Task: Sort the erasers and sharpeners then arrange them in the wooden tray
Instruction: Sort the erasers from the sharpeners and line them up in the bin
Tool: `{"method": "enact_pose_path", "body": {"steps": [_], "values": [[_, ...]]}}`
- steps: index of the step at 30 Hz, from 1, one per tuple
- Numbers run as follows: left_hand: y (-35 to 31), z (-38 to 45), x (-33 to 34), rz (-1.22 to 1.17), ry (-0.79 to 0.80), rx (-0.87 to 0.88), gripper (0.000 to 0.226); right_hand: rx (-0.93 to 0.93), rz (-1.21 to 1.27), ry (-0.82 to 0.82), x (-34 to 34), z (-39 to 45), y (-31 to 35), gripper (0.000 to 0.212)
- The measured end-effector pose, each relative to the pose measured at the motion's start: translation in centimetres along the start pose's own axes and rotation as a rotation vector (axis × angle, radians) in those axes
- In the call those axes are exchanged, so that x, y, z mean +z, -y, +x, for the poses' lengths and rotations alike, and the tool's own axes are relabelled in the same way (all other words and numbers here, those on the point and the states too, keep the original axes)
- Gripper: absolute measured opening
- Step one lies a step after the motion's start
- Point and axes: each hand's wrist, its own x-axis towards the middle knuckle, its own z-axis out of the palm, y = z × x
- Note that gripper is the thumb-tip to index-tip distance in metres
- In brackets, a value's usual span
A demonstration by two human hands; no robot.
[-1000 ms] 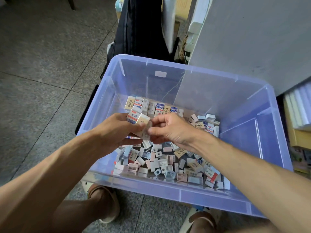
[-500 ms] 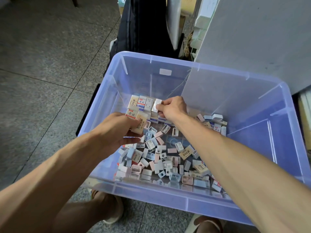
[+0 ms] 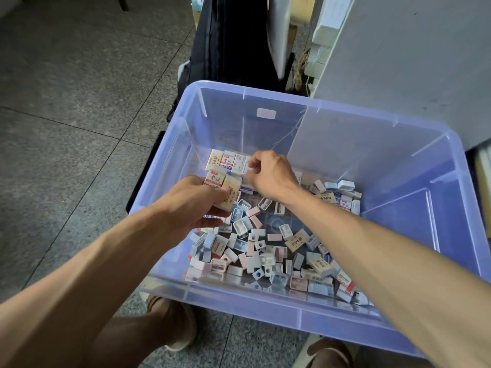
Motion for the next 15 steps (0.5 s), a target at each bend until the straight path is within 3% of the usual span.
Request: {"method": "enact_pose_path", "body": {"steps": [3,6,8,11,15], "values": [[-0.2,0.0,0.3,0.028,0.01,0.032,0.016,0.068,0.279,0.019,-1.8,-2.0,0.6,0.024],[-0.3,-0.3,1.1,0.07,0.054,0.071,0.012,0.161,0.615,0.298,-3.8,-4.7,0.8,0.025],[-0.3,-0.6,1.9,0.086,0.108,0.082,0.012,0.16,0.689,0.435,-4.5,-6.1,0.4,0.018],[-0.7,-0.6,3.1,0.056,0.134,0.063,0.021,0.212,0.717,0.419,-4.8,-6.6,-0.5,0.018],[-1.1,0.1,3.8,0.019,0.04,0.032,0.029,0.255,0.75,0.375,-5.2,-6.2,-1.2,0.018]]}}
